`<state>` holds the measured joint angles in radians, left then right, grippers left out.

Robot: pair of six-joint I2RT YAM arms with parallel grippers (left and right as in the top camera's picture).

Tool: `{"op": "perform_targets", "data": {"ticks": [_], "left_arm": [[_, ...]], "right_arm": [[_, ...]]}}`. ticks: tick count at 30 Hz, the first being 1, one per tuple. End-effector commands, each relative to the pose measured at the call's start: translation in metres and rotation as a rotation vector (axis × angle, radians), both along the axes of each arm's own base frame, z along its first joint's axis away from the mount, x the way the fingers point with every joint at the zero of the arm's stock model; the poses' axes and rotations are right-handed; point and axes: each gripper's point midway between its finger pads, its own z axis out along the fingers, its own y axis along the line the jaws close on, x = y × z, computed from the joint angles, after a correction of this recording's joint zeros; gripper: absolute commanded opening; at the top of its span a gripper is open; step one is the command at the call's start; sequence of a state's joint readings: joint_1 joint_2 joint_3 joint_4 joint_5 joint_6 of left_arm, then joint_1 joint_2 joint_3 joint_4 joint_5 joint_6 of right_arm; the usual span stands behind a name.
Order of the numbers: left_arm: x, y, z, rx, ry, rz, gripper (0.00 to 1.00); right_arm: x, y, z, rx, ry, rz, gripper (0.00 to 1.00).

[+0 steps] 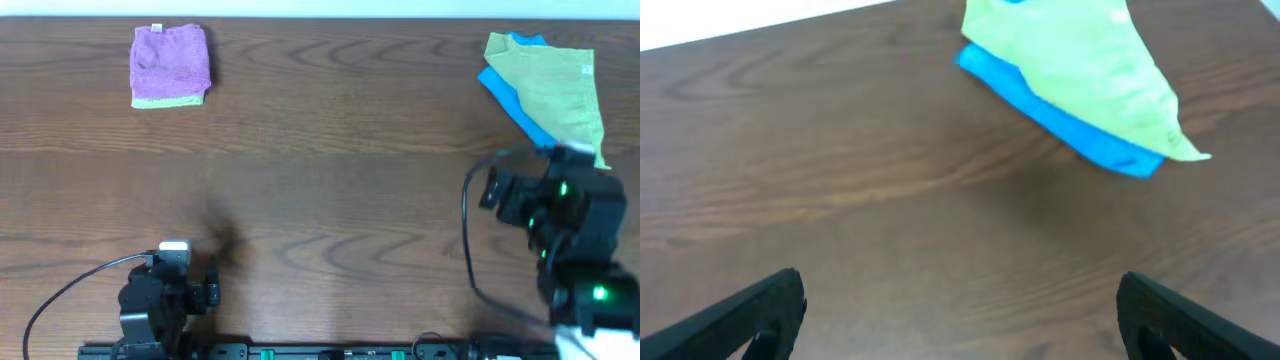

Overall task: Fold the cloth
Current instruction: 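Move the right gripper to the yellow-green cloth on the blue cloth, then lower the right gripper and pinch the yellow-green cloth's edge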

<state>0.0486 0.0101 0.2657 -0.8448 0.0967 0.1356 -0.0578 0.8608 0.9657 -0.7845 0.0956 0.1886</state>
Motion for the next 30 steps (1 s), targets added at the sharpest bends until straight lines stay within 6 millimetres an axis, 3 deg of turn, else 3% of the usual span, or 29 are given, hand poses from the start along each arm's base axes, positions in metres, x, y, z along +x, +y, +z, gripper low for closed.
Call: {"op": "perform_targets", "data": {"ticks": [1,5,9,18,22,30], "left_arm": [[-0.008,0.002,-0.022,0.028,0.072,-0.008,0.95],[-0.008,0.002,-0.022,0.028,0.072,-0.007,0.95],[-0.008,0.002,-0.022,0.028,0.072,-0.008,0.95],[-0.008,0.002,-0.022,0.028,0.072,-0.008,0.95],[-0.008,0.002,-0.022,0.028,0.072,-0.008,0.95],[-0.008,0.002,-0.022,0.028,0.072,-0.008,0.95]], "right_arm": [[0.013,-0.017,0.023,-0.016,0.007,-0.098,0.99],[0.036,-0.033,0.034,-0.019,0.063,-0.188,0.99],[0.059,-0.05,0.03,-0.008,0.103,-0.235,0.99],[0.112,-0.096,-0.02,0.054,0.245,-0.336,0.99],[0.135,-0.103,-0.039,0.082,0.258,-0.291,0.99],[0.139,-0.109,-0.071,0.077,0.337,-0.309,0.99]]}}
